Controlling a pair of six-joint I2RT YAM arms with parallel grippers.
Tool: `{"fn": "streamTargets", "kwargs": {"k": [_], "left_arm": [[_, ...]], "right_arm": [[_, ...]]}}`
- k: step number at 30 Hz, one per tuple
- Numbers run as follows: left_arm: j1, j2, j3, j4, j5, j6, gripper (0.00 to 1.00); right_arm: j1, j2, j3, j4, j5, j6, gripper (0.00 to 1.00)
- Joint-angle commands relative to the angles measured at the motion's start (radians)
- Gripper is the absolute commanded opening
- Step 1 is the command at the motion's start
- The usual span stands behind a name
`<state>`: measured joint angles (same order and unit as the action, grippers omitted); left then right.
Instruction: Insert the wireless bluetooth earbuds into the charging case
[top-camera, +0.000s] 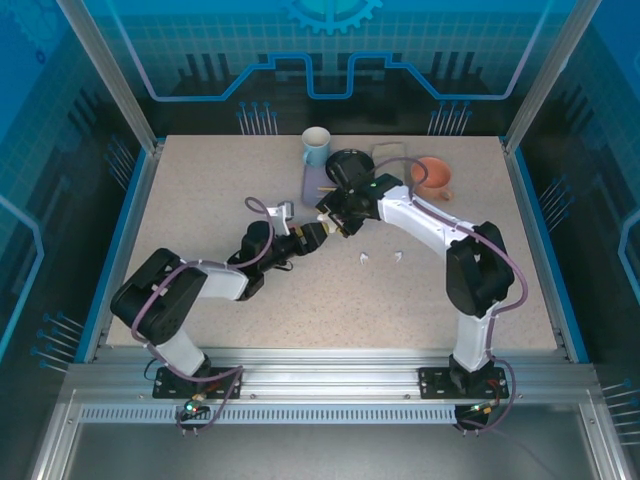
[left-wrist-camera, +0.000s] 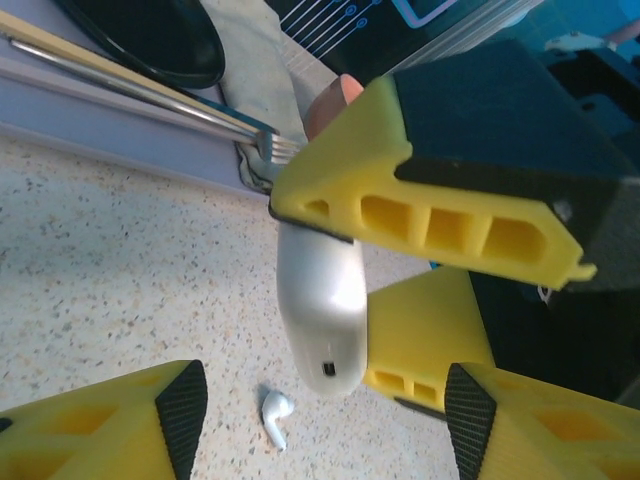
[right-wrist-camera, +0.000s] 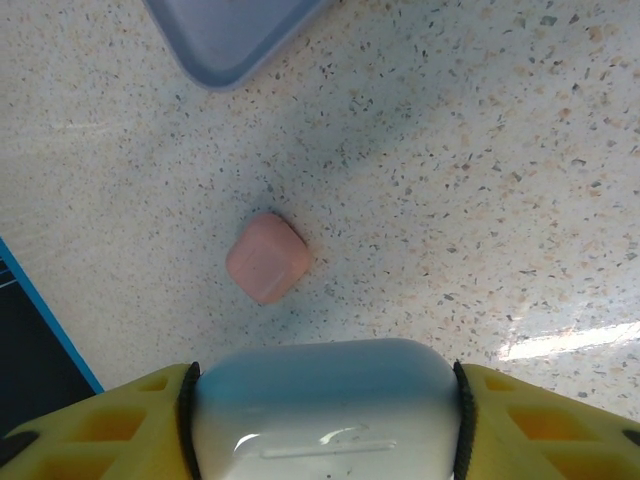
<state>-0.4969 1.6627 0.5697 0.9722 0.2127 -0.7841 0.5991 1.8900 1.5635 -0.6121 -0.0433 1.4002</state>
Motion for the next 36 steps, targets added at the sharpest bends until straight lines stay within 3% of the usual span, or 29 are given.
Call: {"fn": "streamTargets", "kwargs": {"k": [1, 18, 36], "left_arm": [[-0.010, 0.023, 0.043, 0.061, -0.024, -0.003, 0.65], [-0.029, 0.114, 0.102, 0.107, -0.025, -0.027, 0.51], [-0.029, 0.119, 0.114, 0.091, -0.032, -0.030, 0.17]], "right_arm": [[-0.015, -0.041, -0.025, 0.031, -0.029, 0.029, 0.41], [-0.021, -0.046, -0.045, 0.051, -0.044, 0.042, 0.40], [-0.023, -0.063, -0.063, 0.067, -0.047, 0.052, 0.40]]}}
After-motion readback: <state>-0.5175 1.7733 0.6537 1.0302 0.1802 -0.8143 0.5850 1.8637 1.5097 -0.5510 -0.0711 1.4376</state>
